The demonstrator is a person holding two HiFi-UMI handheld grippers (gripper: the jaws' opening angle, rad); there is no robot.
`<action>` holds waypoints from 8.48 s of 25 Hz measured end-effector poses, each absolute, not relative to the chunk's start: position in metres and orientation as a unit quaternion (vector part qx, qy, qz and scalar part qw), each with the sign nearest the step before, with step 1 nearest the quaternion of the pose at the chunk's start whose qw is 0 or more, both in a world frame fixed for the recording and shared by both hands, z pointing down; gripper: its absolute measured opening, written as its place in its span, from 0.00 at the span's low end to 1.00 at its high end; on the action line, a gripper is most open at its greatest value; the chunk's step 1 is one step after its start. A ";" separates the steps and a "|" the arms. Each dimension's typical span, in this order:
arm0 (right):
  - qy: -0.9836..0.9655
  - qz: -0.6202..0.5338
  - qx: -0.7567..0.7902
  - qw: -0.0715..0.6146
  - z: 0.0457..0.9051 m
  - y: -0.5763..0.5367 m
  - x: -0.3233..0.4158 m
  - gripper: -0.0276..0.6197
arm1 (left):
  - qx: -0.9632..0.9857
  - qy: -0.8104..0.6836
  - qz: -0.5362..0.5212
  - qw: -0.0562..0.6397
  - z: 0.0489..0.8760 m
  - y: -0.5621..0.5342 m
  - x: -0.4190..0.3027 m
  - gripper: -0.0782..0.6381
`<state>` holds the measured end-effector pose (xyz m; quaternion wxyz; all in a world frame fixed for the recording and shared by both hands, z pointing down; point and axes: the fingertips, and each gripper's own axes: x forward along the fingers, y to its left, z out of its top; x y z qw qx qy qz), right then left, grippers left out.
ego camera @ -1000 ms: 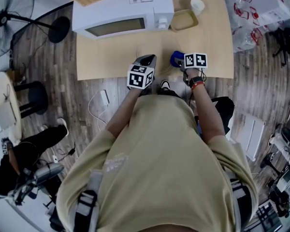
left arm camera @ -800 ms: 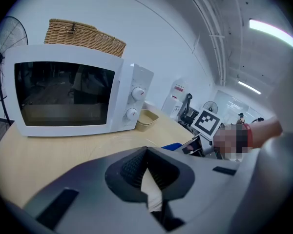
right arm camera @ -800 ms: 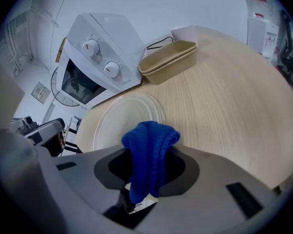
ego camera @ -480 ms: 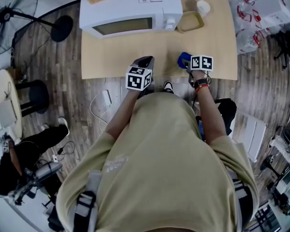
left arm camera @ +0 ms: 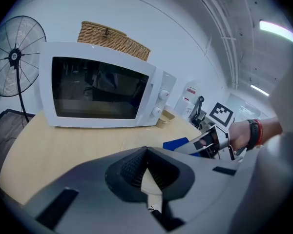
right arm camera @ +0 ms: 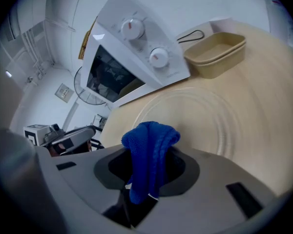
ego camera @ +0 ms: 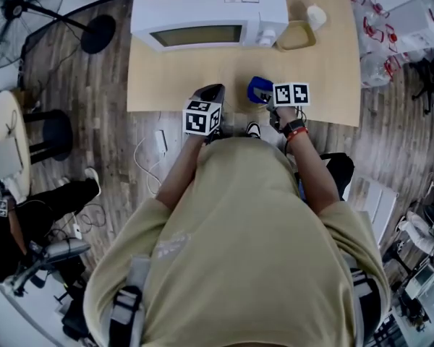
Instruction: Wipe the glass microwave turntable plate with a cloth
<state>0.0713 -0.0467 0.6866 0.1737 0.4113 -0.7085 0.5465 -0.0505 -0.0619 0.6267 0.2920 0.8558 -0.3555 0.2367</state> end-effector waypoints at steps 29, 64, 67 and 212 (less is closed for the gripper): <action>-0.760 0.525 0.235 0.303 0.724 -0.046 -0.048 0.25 | 0.828 -0.405 0.227 0.314 0.640 -0.066 -0.091 0.13; -0.739 0.541 0.303 0.263 0.722 -0.023 0.037 0.25 | 0.860 -0.328 0.257 0.295 0.645 -0.061 -0.020 0.13; -0.737 0.542 0.307 0.263 0.722 -0.021 0.047 0.25 | 0.864 -0.320 0.258 0.293 0.644 -0.061 -0.010 0.13; -0.750 0.392 0.498 0.190 0.595 -0.076 0.181 0.26 | 0.887 -0.361 0.200 0.206 0.543 -0.124 0.009 0.13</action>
